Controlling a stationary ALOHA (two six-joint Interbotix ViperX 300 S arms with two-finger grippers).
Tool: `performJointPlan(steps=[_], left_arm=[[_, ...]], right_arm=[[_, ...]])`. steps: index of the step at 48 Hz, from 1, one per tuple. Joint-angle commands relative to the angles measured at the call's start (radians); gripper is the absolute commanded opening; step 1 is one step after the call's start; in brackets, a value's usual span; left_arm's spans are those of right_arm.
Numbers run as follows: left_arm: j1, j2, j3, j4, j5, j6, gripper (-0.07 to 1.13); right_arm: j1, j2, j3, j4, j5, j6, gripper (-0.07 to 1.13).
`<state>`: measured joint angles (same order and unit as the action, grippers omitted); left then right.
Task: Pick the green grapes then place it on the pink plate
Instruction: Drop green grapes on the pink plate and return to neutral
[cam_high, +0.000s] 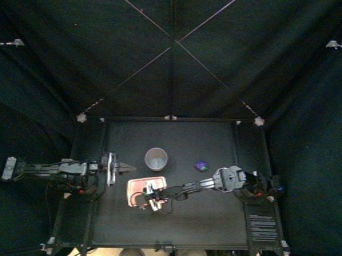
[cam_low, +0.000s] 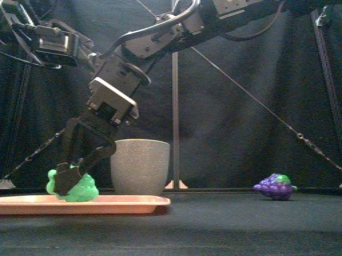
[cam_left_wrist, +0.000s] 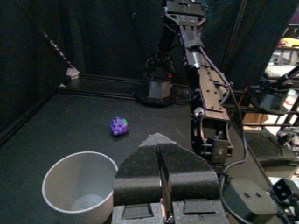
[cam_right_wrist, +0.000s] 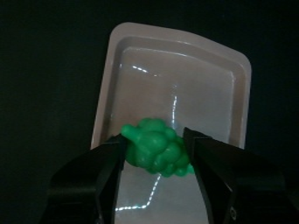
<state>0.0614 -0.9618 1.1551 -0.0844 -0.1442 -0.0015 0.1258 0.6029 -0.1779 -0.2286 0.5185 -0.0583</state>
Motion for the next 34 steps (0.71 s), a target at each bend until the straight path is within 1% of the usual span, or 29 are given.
performJointPlan(steps=[1, 7, 16, 21, 26, 34], left_arm=[[-0.002, 0.002, -0.014, -0.002, -0.006, 0.002, 0.09], [-0.003, 0.002, -0.009, 0.000, -0.006, 0.000, 0.09], [-0.005, 0.002, -0.008, -0.006, -0.006, -0.002, 0.09], [-0.005, 0.002, -0.003, -0.012, -0.006, -0.002, 0.09], [-0.003, 0.002, 0.006, -0.015, -0.006, -0.002, 0.09], [-0.003, 0.002, 0.014, -0.021, -0.006, 0.000, 0.09]], right_arm=[[-0.012, -0.048, -0.025, -0.002, -0.002, 0.003, 0.88], [-0.012, -0.054, -0.038, -0.018, -0.005, 0.005, 0.96], [-0.005, -0.075, -0.055, -0.057, 0.009, 0.011, 0.96], [-0.002, -0.110, -0.052, -0.072, 0.061, 0.014, 0.96], [0.020, -0.183, -0.032, -0.072, 0.109, 0.017, 0.96], [0.052, -0.314, 0.054, -0.066, 0.089, 0.020, 0.96]])
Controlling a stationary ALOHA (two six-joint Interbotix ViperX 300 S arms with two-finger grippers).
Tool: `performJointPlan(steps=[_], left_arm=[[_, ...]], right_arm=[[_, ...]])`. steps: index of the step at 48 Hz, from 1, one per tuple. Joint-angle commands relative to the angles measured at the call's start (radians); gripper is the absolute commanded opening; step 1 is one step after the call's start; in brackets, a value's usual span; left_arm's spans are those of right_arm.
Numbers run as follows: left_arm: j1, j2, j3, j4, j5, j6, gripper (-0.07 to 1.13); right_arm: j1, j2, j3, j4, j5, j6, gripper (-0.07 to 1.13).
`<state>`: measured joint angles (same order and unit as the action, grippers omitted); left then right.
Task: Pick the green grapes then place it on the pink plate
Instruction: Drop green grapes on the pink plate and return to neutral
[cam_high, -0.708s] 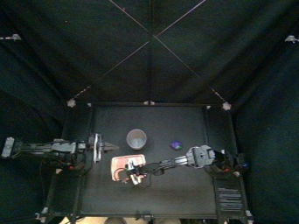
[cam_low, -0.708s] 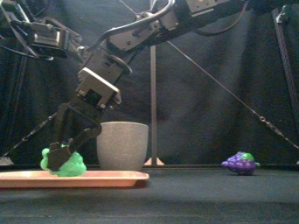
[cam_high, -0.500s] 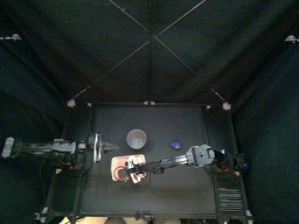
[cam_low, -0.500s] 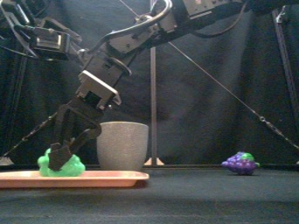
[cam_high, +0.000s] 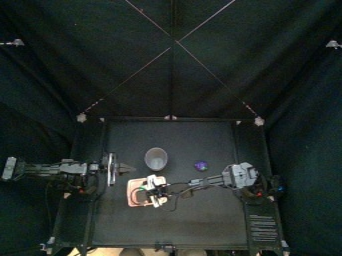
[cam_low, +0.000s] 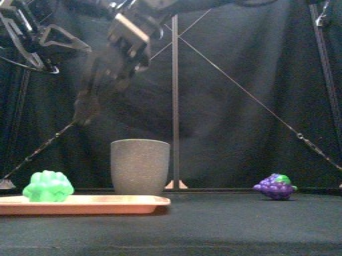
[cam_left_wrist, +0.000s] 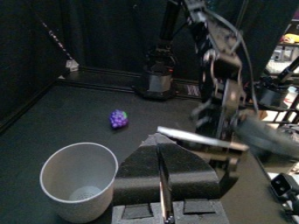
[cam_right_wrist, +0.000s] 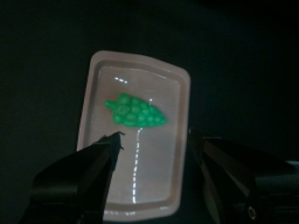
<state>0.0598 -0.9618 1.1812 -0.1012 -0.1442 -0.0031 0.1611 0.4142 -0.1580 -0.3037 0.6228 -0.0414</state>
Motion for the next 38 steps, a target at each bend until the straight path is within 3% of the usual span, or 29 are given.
performJointPlan(steps=[1, 18, 27, 38], left_arm=[[-0.002, 0.002, -0.012, -0.005, -0.006, 0.002, 0.09], [0.005, -0.003, -0.012, 0.002, -0.006, 0.005, 0.09], [0.006, -0.006, -0.014, 0.011, -0.015, 0.008, 0.09], [0.009, -0.009, -0.012, 0.023, -0.023, 0.008, 0.09]], right_arm=[[0.020, -0.141, 0.049, 0.012, -0.020, 0.005, 0.96], [0.017, -0.402, 0.390, 0.169, -0.287, 0.003, 0.95], [-0.006, -0.594, 0.646, 0.279, -0.589, -0.003, 0.95], [-0.028, -0.792, 0.925, 0.318, -0.948, -0.006, 0.95]])
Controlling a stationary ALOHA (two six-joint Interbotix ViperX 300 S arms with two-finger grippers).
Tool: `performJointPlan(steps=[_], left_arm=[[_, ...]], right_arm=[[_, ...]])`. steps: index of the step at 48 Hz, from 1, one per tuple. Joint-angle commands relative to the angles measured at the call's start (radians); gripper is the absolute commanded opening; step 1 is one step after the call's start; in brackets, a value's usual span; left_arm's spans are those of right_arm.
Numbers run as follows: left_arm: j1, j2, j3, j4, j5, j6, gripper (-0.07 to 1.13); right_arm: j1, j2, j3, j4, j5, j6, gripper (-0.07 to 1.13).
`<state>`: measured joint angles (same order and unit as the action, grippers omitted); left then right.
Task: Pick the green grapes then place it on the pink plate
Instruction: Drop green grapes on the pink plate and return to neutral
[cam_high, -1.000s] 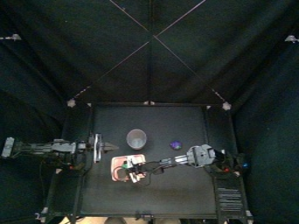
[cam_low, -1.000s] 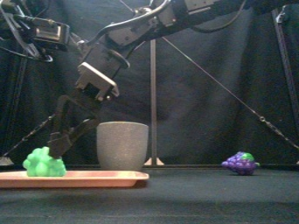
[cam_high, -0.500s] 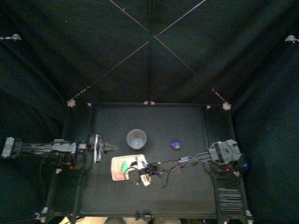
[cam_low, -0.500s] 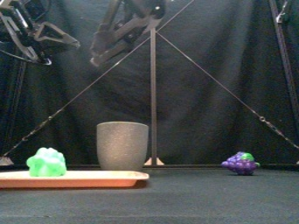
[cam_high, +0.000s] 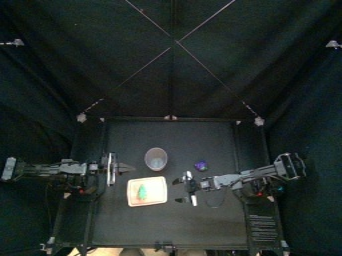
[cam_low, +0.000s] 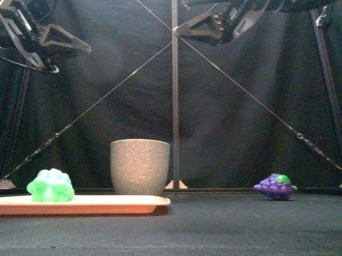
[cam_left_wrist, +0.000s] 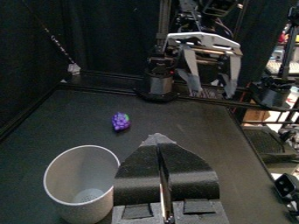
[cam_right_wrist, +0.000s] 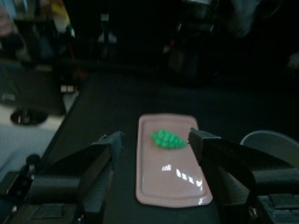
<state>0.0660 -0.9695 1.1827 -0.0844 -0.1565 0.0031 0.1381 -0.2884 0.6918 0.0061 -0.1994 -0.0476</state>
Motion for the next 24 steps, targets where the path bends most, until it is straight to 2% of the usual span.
performJointPlan(steps=[1, 24], left_arm=[[0.003, -0.002, -0.014, 0.005, -0.009, 0.002, 0.09], [0.005, -0.003, -0.011, 0.005, -0.009, 0.000, 0.09]], right_arm=[[-0.005, -0.097, 0.086, 0.008, -0.137, 0.000, 0.95], [-0.017, -0.115, 0.127, 0.020, -0.150, -0.005, 0.95]])
